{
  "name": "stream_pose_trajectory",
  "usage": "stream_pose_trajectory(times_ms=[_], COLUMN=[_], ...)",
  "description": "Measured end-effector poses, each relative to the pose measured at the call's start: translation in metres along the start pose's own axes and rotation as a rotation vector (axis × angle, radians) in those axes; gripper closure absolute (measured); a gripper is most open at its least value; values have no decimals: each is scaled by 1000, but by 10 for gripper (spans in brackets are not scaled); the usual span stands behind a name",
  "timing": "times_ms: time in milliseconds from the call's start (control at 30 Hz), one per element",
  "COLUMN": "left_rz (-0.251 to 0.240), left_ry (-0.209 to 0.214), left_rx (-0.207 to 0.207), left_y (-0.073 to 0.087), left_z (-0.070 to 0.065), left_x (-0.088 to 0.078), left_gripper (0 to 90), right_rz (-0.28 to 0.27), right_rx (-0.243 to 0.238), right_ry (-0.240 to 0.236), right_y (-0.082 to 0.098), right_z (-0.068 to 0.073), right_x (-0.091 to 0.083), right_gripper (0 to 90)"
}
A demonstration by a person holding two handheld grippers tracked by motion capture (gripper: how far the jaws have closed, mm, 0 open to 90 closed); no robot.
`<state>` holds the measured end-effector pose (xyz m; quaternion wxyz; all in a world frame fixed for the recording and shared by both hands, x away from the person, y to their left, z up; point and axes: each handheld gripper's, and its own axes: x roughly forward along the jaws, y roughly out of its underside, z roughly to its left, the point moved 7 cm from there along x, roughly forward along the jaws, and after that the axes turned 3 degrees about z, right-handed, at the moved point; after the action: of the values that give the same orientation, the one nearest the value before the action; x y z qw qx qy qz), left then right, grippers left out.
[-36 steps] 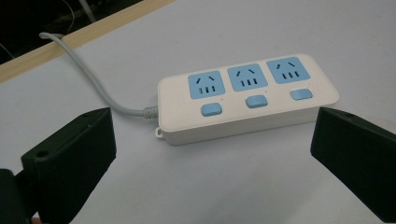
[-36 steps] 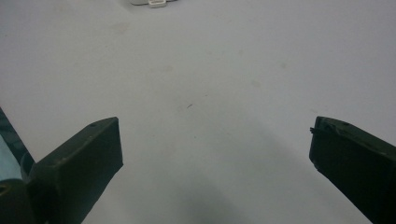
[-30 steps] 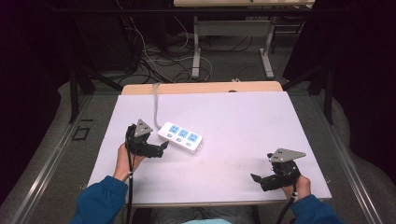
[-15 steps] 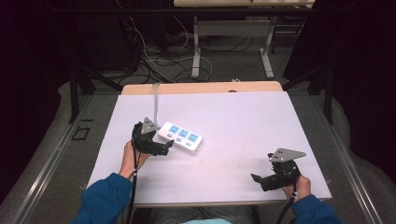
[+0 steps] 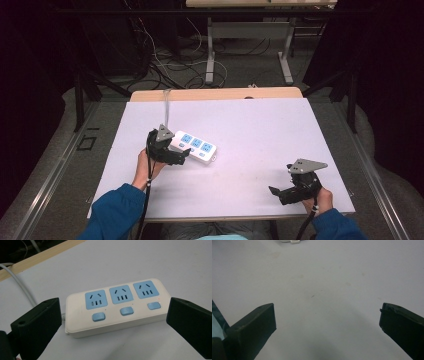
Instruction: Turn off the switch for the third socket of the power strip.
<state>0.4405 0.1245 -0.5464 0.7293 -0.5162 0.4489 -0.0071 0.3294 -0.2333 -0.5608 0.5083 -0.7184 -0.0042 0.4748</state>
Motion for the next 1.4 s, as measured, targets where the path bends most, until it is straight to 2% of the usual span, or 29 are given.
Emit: stream_pose_trajectory(times_ms=[433, 467, 567, 767, 833, 900, 967, 1033, 1067, 1200, 1400], left_rz=[-3, 10, 10, 10, 6, 9, 9, 4, 5, -1, -16], left_ry=[13, 21, 26, 24, 32, 37, 46, 52, 52, 71, 96], left_rx=[-8, -11, 5, 3, 2, 6, 6, 10, 15, 22, 30], left_y=[-5, -5, -6, -7, -7, -8, -8, -8, -8, -8, -9], left_z=[-5, -7, -8, -10, -12, -13, -15, -17, -18, -21, -26], left_x=[12, 12, 14, 17, 18, 19, 20, 20, 21, 22, 24], left_gripper=[0, 0, 0, 21, 57, 157, 177, 292, 292, 459, 634], right_rz=[1, 1, 2, 6, 5, 4, 4, 5, 4, 5, 5], right_rx=[2, 2, 2, 3, 1, 1, 1, 1, 1, 1, 0], right_ry=[0, 1, 1, -1, -2, -2, 3, -2, -1, -1, 0], right_y=[0, 0, 0, 0, 0, 0, 0, 0, 0, 0, 0], right_z=[0, 0, 0, 0, 0, 1, 0, 1, 1, 1, 0], right_x=[0, 0, 0, 0, 0, 0, 0, 0, 0, 0, 0], right_gripper=[3, 4, 3, 4, 4, 4, 4, 5, 5, 5, 5])
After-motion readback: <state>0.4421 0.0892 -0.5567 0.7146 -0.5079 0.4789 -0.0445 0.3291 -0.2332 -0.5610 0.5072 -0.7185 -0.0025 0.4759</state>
